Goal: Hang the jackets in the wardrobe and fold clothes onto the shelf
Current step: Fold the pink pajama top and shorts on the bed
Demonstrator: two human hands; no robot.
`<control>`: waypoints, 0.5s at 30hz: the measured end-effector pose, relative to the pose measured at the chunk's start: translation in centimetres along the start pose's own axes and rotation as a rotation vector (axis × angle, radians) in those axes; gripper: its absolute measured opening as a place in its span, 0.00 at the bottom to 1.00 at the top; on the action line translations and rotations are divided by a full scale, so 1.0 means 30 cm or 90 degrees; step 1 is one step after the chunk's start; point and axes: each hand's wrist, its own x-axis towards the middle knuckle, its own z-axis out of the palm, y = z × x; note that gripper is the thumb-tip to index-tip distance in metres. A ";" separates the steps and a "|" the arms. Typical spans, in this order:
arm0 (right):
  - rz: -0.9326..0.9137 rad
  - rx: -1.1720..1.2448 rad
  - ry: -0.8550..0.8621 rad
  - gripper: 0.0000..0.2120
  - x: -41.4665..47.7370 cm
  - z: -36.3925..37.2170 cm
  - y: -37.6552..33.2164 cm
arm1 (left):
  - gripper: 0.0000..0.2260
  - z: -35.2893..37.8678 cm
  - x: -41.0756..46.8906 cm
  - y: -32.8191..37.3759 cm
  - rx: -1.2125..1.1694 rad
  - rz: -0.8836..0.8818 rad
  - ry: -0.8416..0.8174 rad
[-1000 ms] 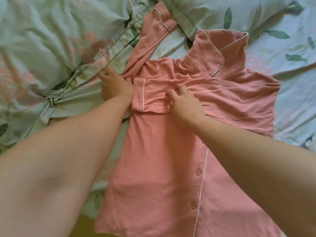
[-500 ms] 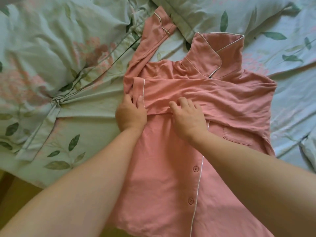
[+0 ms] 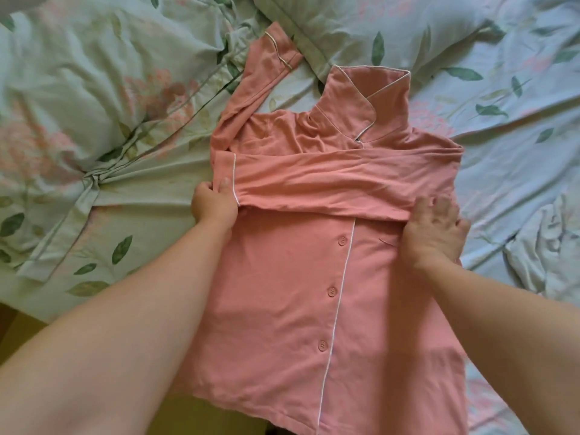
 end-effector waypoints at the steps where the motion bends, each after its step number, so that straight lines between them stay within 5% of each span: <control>1: 0.027 0.012 0.000 0.22 0.007 0.004 0.035 | 0.19 0.000 0.005 0.002 -0.007 -0.007 0.001; 5: 0.099 0.070 -0.021 0.16 0.018 -0.003 0.167 | 0.18 -0.010 -0.027 -0.016 -0.006 -0.018 0.007; 11: 0.029 0.095 -0.022 0.15 -0.003 0.029 0.227 | 0.18 -0.015 -0.118 -0.104 0.036 -0.049 0.035; 15: 0.142 0.205 -0.077 0.15 -0.007 0.058 0.239 | 0.17 -0.011 -0.145 -0.156 0.027 -0.077 0.034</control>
